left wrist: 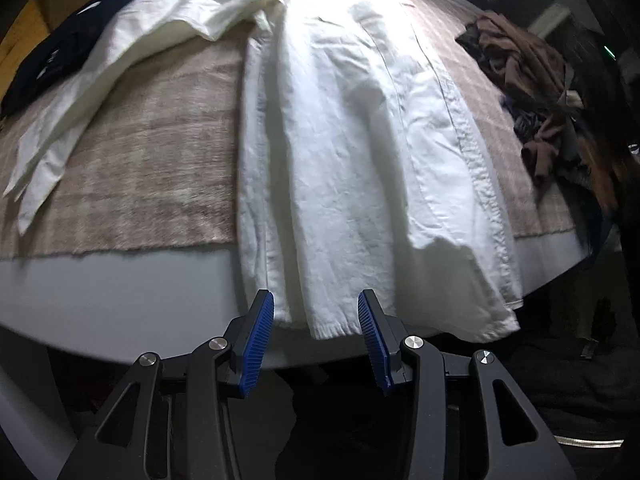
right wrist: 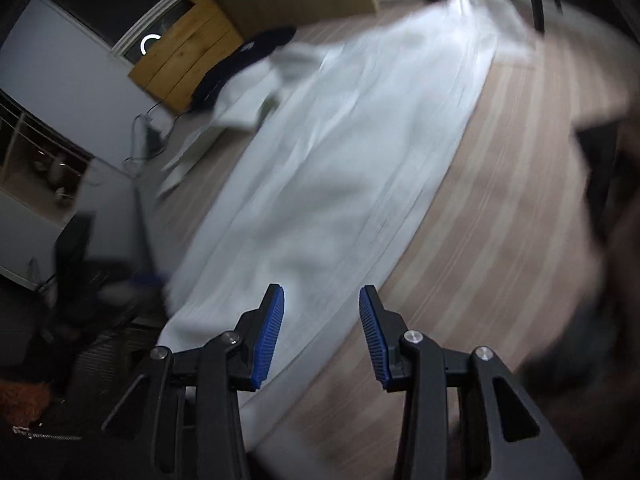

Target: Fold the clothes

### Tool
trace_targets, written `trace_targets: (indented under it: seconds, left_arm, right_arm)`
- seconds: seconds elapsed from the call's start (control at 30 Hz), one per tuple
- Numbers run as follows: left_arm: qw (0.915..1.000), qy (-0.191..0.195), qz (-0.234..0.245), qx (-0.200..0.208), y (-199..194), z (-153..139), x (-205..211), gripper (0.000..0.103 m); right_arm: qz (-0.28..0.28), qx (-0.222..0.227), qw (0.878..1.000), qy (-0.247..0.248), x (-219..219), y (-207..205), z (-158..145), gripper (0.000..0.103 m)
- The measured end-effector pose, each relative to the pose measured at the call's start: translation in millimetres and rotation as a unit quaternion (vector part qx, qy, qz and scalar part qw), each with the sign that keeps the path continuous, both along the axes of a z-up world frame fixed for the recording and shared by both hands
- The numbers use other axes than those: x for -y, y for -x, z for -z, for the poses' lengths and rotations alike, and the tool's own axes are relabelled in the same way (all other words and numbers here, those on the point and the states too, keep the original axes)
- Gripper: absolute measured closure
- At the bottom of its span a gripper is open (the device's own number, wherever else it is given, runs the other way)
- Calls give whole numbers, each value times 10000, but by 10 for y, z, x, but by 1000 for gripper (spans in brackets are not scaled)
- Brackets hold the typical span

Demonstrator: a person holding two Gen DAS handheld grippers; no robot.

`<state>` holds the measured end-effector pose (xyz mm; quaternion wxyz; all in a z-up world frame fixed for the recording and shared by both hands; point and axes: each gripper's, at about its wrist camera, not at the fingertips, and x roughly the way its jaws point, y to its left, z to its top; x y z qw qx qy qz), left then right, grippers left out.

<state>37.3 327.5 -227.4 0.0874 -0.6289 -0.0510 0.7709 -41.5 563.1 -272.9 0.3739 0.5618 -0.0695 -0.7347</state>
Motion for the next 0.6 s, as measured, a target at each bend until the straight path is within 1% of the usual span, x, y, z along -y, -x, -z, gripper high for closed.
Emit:
trace_targets:
  seconds: [0.1,0.17,0.23,0.3,0.37,0.47,0.5,0.53,0.57,0.6]
  left_arm:
    - [9997,-15,225,-24,48,71,-49,61]
    - [9995,-40,320,-48,60,95,-59,61]
    - [9992,-88,382,-56,67,114,-54,62]
    - [9989,-112,452,-92,71,117,-52,63]
    - [9985,-109,524,-112,95,119,-78,63]
    - [9975,-61,687,-162,114,100,-90,64]
    - [9970,-47,750,-191,114,99,-101,67]
    - [9965,-33,812,-220,114,99,-112,71]
    - [9961,-21,853,-243,115,100,-118,74]
    - [9958,-10,872,-263,115,102,-117,83]
  right_arm:
    - [108,238,9993,251,56,-345,98,64]
    - [219,331,9988,277,101,-477,170,64]
    - [323,439,9982,251,143,-526,256,64]
    - [406,460,9981,94,167,-586,320,64]
    - [480,505,9976,-49,206,-626,370,64]
    - [492,632,9967,-103,296,-673,440,64]
    - [426,596,9973,-89,337,-693,445,64]
    - [365,543,9978,-91,374,-699,445,64]
    - [337,480,9982,-99,400,-700,439,70]
    - [345,444,9984,-67,412,-697,431,77]
